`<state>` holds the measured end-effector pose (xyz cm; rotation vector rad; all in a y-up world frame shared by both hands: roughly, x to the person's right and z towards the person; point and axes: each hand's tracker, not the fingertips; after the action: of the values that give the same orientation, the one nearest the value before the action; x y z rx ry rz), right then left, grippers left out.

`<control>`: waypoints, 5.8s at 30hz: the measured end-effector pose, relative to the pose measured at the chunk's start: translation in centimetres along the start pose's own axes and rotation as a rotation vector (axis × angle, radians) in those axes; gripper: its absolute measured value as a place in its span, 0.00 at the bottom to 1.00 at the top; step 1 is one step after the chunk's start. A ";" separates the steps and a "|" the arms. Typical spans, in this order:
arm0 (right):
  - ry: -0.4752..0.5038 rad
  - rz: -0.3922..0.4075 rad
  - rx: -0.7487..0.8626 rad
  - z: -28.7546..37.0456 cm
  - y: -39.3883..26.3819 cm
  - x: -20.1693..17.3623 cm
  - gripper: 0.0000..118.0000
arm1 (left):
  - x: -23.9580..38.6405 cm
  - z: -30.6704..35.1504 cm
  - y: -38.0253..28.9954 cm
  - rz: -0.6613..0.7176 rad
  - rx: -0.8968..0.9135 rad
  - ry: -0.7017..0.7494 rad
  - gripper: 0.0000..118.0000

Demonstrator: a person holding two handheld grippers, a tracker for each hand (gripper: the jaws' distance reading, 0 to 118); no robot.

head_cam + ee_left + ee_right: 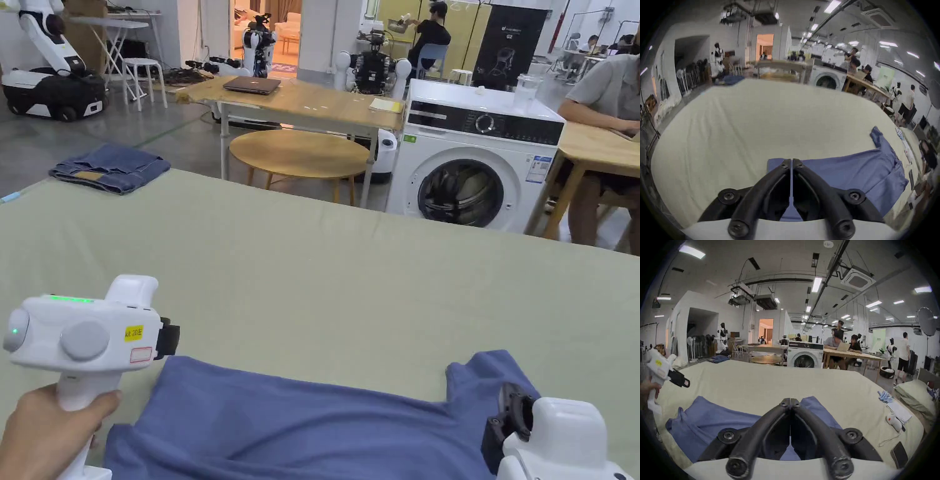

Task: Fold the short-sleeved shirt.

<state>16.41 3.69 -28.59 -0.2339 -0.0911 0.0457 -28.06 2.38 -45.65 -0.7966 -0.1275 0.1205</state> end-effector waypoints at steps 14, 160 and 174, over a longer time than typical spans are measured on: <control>-0.020 -0.009 -0.193 -2.9 -3.1 2.6 0.00 | -0.8 -11.9 1.3 -0.046 -0.380 0.069 0.51; -0.017 0.003 0.039 3.1 -0.4 -1.6 0.00 | -10.9 7.9 -13.6 0.329 -0.160 -0.425 0.50; -0.007 0.004 -0.045 2.0 -2.2 -1.1 0.00 | -11.3 0.2 -17.3 0.630 -0.362 -0.846 0.58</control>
<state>15.19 1.97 -26.28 -0.2786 -0.0986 0.0484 -38.18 -11.26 -33.87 -1.0848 -0.7106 1.0568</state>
